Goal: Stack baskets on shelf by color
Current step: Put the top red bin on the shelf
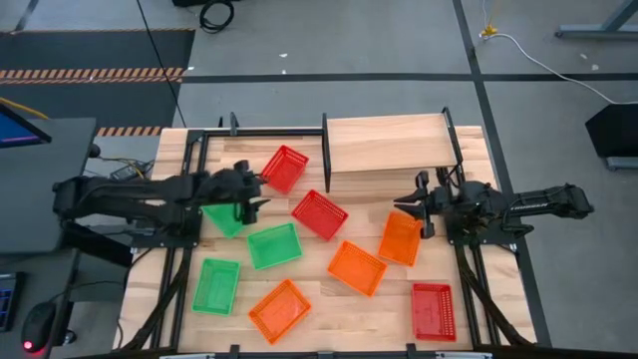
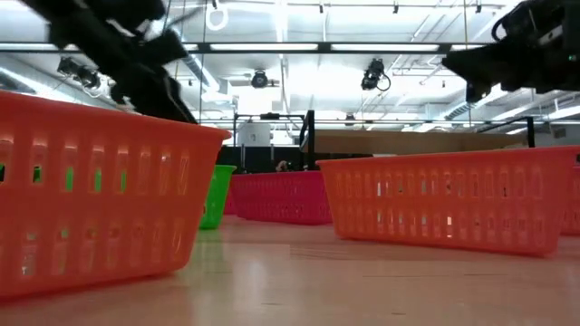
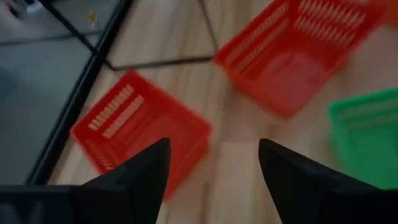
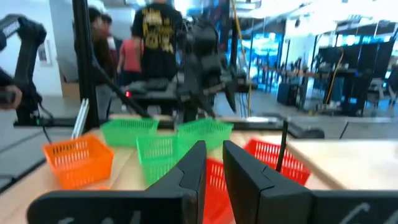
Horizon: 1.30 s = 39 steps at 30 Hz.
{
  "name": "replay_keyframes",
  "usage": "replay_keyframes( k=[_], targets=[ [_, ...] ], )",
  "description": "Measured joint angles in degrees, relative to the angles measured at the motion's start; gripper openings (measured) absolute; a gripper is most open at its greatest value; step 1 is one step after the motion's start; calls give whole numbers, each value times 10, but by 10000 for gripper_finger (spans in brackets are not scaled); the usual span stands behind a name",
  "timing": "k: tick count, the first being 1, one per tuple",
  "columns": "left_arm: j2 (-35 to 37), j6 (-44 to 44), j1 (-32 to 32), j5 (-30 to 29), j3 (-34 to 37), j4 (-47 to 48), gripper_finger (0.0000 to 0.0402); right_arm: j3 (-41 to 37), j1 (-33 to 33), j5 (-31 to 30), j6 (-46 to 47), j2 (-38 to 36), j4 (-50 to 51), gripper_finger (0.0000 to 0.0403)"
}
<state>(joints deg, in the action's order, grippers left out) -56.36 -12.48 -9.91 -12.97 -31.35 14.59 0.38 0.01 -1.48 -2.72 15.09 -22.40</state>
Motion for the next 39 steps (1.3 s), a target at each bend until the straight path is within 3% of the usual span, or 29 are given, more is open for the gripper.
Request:
replay_keyframes(
  k=[9, 22, 27, 33, 39],
  targets=[
    [-221, -66, -92, 0, -100, 71, 254, 0, 0, 0, 20, 0, -34, 61],
    [-404, -180, -99, 18, -222, 159, 239, 0, 0, 2, 165, 0, -31, 61],
    [-438, -179, -97, 18, -249, 160, 169, 0, 0, 25, 225, 0, -22, 61],
    [-440, -178, -97, -7, -308, 201, 20, 0, 0, 46, 242, 0, -20, 61],
    [-440, -155, -94, -24, -408, 276, 6, 0, 0, 46, 242, 0, -19, 61]
  ],
)
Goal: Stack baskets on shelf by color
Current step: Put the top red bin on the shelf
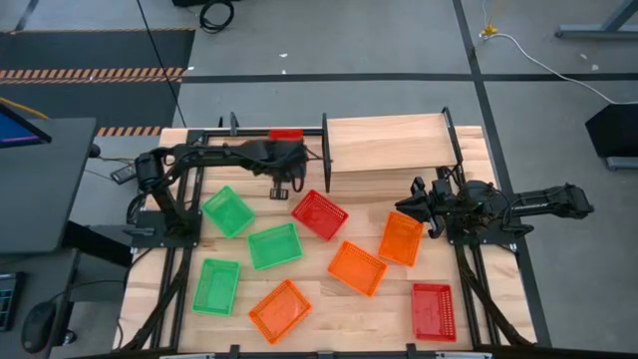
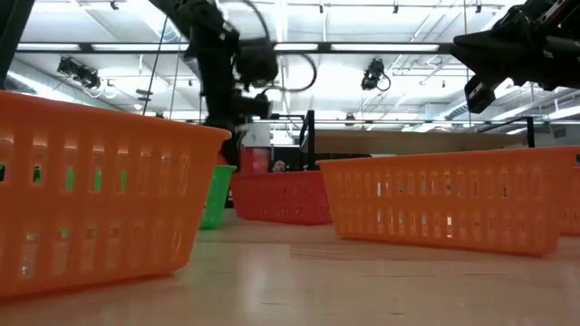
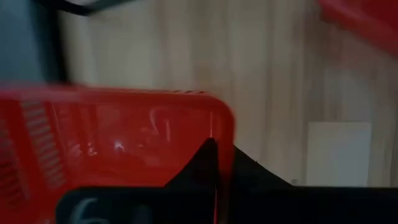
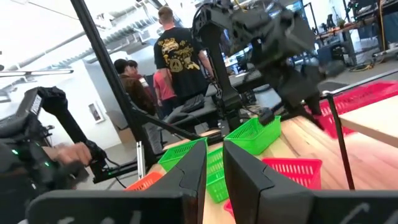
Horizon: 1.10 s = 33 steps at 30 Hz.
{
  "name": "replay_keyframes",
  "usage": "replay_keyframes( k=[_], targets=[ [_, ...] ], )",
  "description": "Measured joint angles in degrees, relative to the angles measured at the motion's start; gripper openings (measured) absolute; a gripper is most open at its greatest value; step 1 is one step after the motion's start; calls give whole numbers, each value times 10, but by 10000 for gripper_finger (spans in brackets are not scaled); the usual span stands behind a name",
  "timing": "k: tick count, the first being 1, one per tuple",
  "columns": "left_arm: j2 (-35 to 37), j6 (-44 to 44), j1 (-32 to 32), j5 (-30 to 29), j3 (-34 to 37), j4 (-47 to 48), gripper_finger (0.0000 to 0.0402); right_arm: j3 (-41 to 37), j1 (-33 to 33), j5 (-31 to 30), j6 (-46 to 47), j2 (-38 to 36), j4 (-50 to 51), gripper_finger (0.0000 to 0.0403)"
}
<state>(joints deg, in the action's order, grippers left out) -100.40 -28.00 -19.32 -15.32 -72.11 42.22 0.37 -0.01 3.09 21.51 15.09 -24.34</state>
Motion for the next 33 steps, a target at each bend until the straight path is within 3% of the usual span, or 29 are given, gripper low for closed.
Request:
replay_keyframes(
  k=[5, 14, 22, 33],
  targets=[
    [0, -1, 13, -60, -109, 76, 5, 0, 0, 0, 0, 0, 0, 61],
    [0, 10, 35, -66, -298, 87, 4, 0, 0, 0, 0, 0, 0, 61],
    [-15, 16, 63, -35, -375, 16, 3, 0, 0, -3, -2, 0, -2, 61],
    [-137, 51, 74, -24, -466, 26, 6, 0, 0, -4, 0, 0, -18, 61]
  ],
)
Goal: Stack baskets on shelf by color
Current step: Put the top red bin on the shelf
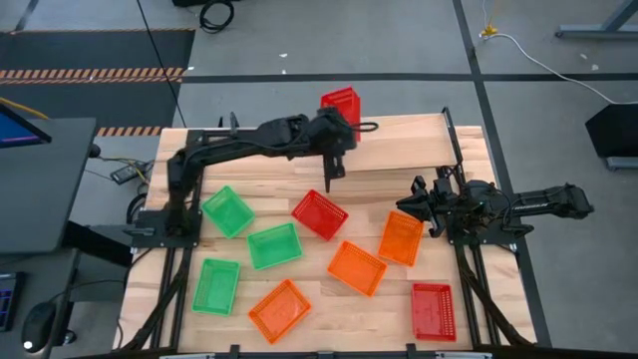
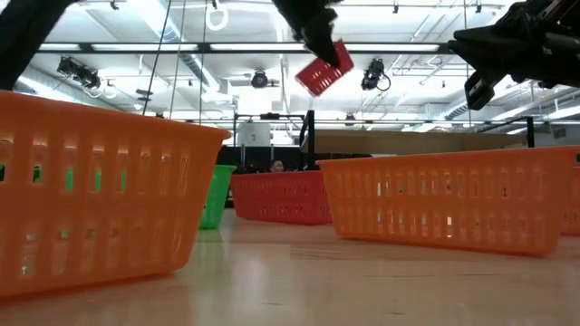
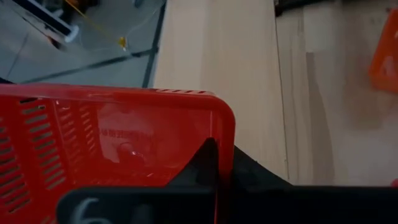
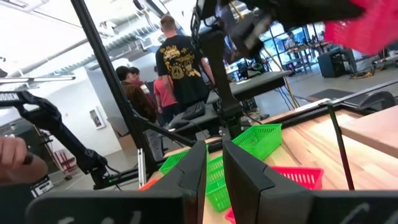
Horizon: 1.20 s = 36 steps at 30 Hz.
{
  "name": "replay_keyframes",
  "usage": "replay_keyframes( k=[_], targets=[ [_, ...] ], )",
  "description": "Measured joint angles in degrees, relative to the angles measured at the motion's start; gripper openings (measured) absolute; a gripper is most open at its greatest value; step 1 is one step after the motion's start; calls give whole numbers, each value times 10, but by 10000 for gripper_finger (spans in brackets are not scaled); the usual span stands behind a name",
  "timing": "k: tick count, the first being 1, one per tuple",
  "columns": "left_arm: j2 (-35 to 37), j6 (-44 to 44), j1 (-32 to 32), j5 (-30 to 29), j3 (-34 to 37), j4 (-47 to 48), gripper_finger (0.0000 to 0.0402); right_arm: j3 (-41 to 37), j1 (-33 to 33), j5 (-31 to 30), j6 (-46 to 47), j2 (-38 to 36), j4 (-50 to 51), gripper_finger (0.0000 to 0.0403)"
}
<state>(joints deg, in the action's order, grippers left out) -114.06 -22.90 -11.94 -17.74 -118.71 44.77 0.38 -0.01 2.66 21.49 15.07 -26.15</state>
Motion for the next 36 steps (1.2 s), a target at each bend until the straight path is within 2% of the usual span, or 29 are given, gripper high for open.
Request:
replay_keyframes(
  k=[6, 16, 21, 36],
  targets=[
    [-52, 31, 7, 2, -55, 27, 7, 0, 0, 0, 0, 0, 0, 61],
    [-99, 62, 9, 2, -58, 51, 9, 0, 0, 8, 0, 0, 1, 61],
    [-99, 61, 9, 1, -58, 44, 11, 0, 0, 15, 0, 0, 1, 61],
    [-99, 73, 9, 0, -58, 32, 87, 0, 0, 15, 0, 0, 1, 61]
  ],
)
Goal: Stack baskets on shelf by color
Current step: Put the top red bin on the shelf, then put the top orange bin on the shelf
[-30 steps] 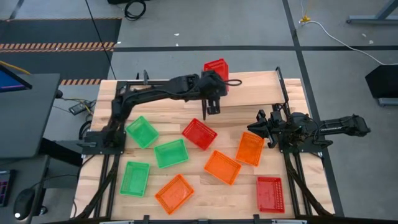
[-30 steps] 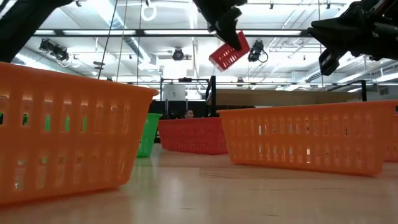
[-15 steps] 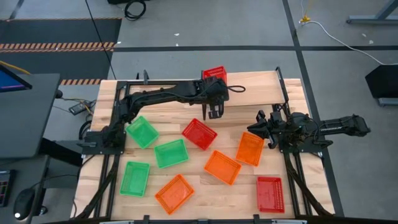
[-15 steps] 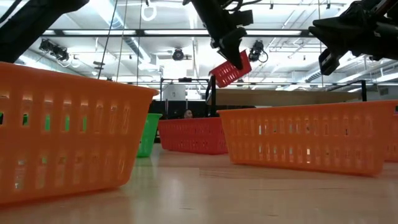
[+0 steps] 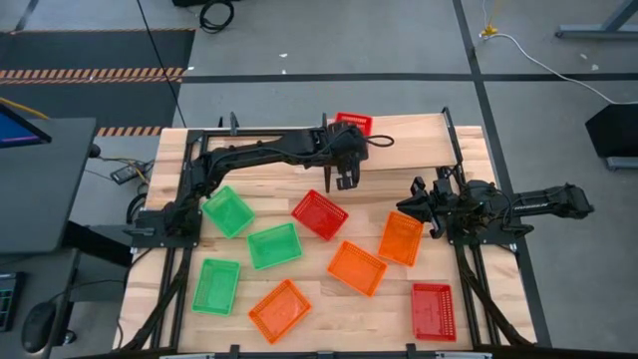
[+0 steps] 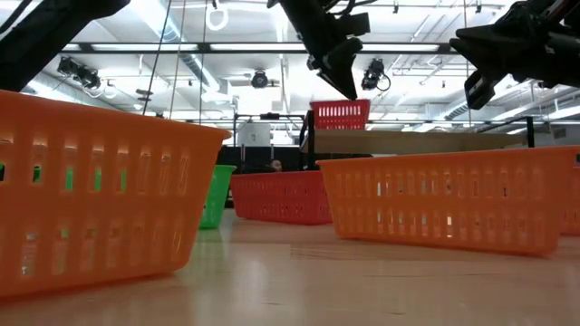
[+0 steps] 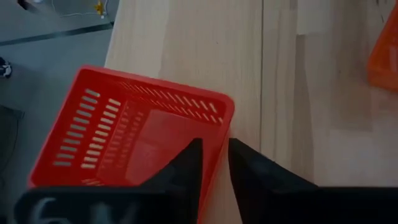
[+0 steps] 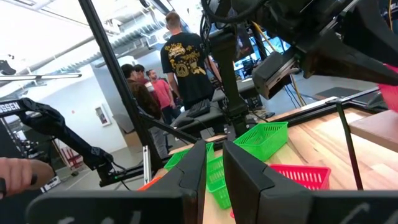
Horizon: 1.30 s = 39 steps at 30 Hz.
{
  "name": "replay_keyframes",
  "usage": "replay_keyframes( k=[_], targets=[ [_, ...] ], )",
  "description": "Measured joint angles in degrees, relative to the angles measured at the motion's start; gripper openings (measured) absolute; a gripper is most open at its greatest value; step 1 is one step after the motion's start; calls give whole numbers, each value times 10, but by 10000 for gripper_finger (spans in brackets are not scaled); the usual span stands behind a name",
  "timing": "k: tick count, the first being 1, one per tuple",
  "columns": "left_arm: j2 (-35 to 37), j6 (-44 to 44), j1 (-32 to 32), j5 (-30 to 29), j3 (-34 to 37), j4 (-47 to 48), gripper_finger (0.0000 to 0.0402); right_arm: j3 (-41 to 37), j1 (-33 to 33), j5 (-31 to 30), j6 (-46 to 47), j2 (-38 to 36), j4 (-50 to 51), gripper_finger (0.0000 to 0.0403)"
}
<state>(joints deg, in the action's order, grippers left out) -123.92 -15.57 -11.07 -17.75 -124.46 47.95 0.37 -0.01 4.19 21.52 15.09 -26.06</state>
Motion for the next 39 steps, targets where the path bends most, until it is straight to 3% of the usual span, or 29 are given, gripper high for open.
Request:
replay_keyframes(
  k=[12, 18, 25, 28, 34, 39],
  targets=[
    [5, -1, 2, 0, 0, 14, 107, 0, 0, 1, 0, 0, 0, 61],
    [54, -5, 16, 0, 1, 59, 108, 0, 0, 20, 0, 0, 0, 61],
    [102, 55, 44, 104, 0, 175, 108, 0, 0, 32, 32, 0, 0, 61],
    [103, 93, 61, 116, 2, 228, 108, 0, 0, 31, 38, 0, -1, 61],
    [109, 100, 97, 118, 82, 208, 107, 0, -12, 29, 38, 7, -6, 61],
    [163, 110, 99, 116, 206, 86, 101, 0, -38, 3, 23, 27, -30, 61]
  ],
)
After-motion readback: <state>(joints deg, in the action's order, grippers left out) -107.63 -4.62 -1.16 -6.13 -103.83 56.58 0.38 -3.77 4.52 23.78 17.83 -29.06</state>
